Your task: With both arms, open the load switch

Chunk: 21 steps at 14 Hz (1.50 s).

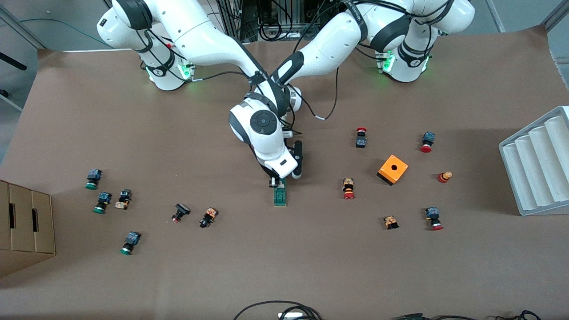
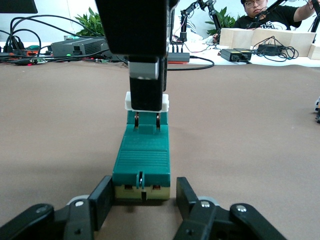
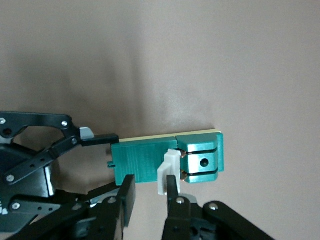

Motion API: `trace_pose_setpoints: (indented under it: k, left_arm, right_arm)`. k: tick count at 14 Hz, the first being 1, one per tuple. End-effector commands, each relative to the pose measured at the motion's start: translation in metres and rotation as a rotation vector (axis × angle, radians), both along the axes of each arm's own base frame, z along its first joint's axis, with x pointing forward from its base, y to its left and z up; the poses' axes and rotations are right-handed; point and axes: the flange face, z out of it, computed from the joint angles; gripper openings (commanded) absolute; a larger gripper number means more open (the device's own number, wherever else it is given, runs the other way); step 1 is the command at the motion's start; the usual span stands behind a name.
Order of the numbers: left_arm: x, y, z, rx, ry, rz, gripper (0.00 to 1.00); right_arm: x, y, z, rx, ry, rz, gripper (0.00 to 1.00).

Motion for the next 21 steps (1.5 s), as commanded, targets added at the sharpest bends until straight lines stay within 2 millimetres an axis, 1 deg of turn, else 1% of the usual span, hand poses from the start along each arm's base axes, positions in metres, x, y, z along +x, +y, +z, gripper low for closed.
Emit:
trace_pose_setpoints:
  k: [1,21]
  left_arm:
    - [0.001,0.004,-0.013,-0.014,0.010,0.004,0.58]
    - [0.002,0.004,-0.013,-0.015,0.009,0.006,0.58]
  right_arm:
    - [-0.012,-0.003,0.001,-0.004,0.014,-0.003,0.32]
    - [-0.015,0.002,-0.011,-0.002,0.001,0.007,0.30]
